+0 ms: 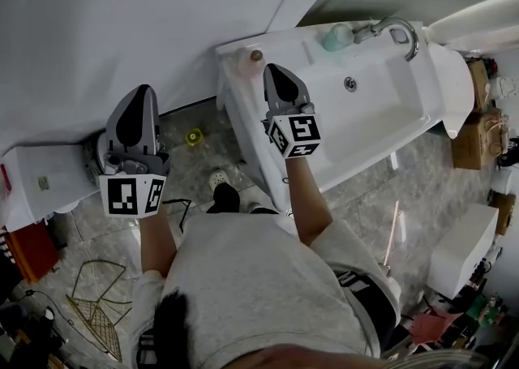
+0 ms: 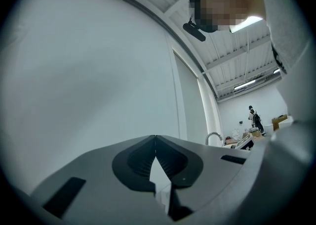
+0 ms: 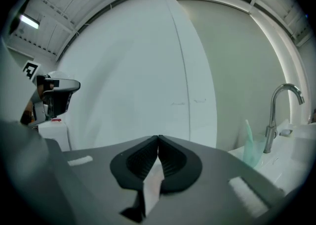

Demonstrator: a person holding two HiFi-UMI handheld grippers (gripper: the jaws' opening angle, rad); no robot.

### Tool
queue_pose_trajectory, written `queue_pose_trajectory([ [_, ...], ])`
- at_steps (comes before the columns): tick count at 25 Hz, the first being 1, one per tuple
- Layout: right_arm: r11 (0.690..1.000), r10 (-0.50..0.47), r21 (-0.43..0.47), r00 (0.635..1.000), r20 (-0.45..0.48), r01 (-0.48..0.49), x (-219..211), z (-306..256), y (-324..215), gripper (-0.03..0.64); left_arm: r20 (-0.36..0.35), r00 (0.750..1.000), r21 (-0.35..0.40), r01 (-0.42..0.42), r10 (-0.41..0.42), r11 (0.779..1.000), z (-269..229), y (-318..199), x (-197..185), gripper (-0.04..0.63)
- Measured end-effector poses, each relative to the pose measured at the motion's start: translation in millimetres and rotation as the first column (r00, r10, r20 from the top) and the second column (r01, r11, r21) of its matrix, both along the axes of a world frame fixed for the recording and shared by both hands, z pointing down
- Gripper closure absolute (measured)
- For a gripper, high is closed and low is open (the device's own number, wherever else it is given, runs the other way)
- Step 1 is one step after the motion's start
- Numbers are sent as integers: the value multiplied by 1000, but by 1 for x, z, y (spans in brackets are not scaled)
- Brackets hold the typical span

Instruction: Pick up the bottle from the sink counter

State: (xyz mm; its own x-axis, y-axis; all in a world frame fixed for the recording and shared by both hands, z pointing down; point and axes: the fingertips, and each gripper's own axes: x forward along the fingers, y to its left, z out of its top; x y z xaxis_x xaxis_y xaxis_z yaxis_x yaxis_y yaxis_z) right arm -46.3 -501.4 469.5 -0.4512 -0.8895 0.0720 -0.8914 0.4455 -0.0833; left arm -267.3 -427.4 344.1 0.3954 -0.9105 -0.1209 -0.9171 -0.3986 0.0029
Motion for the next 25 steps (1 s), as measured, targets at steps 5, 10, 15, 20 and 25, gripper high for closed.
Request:
queue_pose_trajectory([
  [5, 998, 15, -61, 999, 30, -13, 3, 37, -18, 542, 21, 1000, -30, -3, 3, 1000, 13, -1, -3, 588],
  [10, 994, -4, -113, 1000, -12, 2, -3, 71, -30, 489, 26, 1000, -55, -1, 2, 998, 23, -5, -8, 588],
  [15, 990, -5, -141, 999, -51, -2, -6, 93, -42, 453, 33, 999, -86, 4, -1, 996, 34, -8, -12, 588],
  [20, 989, 10, -147, 998, -62, -19, -8, 104, -51, 430, 45, 999, -107, 8, -3, 994, 43, -7, -17, 588],
  [25, 990, 12, -136, 997, -72, -21, -12, 106, -62, 430, 60, 998, -124, 16, -8, 992, 48, -9, -23, 588],
])
